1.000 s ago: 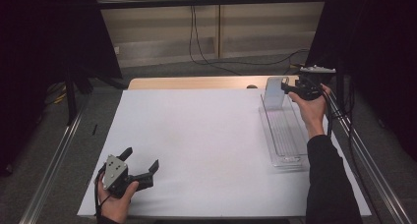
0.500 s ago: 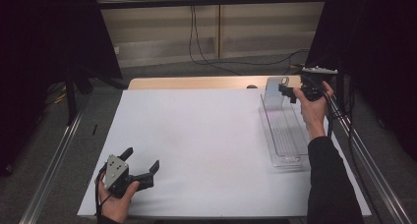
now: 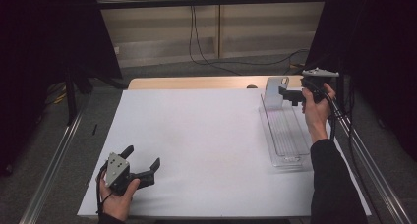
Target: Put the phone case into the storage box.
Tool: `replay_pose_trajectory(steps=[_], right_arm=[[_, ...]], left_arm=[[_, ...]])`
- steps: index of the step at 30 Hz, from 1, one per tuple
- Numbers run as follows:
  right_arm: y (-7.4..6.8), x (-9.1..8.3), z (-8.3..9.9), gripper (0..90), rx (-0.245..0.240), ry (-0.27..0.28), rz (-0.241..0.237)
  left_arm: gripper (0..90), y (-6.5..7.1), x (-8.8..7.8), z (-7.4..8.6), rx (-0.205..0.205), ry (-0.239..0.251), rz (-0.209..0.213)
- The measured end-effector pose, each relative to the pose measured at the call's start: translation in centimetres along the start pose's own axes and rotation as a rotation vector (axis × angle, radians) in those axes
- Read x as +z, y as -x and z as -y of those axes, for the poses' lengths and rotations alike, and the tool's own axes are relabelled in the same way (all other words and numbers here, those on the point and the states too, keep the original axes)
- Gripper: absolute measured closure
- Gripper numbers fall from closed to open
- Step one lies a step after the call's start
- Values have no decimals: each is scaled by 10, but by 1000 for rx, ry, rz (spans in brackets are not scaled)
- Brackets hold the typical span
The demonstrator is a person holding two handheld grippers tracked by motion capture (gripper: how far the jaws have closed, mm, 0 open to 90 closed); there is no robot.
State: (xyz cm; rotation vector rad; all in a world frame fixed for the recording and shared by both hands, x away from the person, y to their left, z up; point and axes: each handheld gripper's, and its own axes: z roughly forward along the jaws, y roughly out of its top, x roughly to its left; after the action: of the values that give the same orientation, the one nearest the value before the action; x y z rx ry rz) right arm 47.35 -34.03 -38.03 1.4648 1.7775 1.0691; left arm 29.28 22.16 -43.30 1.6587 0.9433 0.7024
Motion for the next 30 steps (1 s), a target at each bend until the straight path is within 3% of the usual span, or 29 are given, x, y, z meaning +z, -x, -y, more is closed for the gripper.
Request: replay_pose_trajectory(steps=[9, 11, 22, 27, 28, 30], right_arm=[[-1, -5, 6, 39, 48, 48, 30], [-3, -7, 7, 67, 39, 57, 45], [-12, -13, 6, 20, 36, 120, 32], [-12, -19, 9, 24, 34, 185, 47], [-11, -21, 10, 21, 6, 205, 37], [-12, -23, 10, 22, 6, 213, 71]], left_arm=[[19, 0, -1, 0, 0, 4, 6], [19, 0, -1, 0, 4, 1, 11], [22, 0, -5, -1, -9, 28, 24], [25, 1, -4, -2, -11, 26, 22], [25, 1, -4, -2, -11, 24, 23], [25, 1, -3, -2, -12, 23, 24]])
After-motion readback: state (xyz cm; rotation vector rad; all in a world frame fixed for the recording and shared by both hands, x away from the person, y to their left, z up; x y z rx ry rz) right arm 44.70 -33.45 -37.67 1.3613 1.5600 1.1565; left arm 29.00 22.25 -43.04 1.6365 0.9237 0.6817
